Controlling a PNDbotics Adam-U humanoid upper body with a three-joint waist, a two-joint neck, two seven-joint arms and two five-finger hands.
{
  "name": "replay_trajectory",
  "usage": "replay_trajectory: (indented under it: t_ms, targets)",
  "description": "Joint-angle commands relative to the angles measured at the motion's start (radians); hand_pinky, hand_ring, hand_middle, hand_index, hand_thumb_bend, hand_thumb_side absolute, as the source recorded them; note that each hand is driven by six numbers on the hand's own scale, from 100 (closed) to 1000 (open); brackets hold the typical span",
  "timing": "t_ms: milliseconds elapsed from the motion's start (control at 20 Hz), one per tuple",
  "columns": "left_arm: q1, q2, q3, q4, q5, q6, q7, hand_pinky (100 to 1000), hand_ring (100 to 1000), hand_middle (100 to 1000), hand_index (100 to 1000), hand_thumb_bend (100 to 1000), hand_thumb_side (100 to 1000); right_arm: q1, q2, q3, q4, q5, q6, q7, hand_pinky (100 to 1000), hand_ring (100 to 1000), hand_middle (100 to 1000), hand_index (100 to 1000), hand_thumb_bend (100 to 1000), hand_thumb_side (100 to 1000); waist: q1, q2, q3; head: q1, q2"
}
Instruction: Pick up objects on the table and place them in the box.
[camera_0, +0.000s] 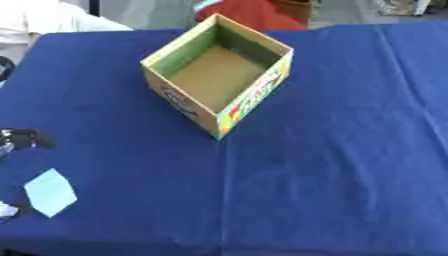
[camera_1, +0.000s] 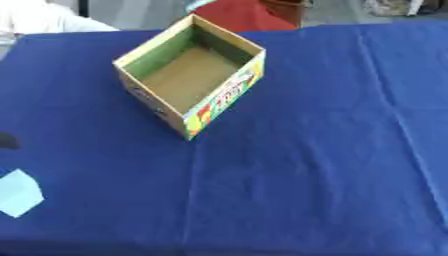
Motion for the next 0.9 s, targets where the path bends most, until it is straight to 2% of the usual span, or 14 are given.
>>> replay_trajectory:
  t_ms: [50,550,900]
  targets:
    - [-0.023,0.031,-0.009,0.015,-0.011,-0.003,-0.014,875,934,944,966,543,249,-0.012,-0.015,-0.007,-0.02,-0.002,-0.002,0.0,687,709,831,789,100,1000,-0.001,-0.009,-0.002,0.006,-0.009]
    - [-0.106,0.003,-0.079,0.07,-0.025,-0.026,-0.024,823,896,941,963,536,245,-0.012,-0.007,-0.005,-0.02,-0.009,-0.001,0.005,685,708,832,787,100,1000,0.0,-0.003,-0.018,0.016,-0.013]
    - [-0.136,-0.015,-0.11,0.102,-0.053,-0.033,-0.036,792,863,929,960,557,261,-0.011,-0.002,-0.005,-0.02,-0.013,0.0,0.008,683,706,832,785,100,1000,0.002,0.0,-0.023,0.022,-0.014]
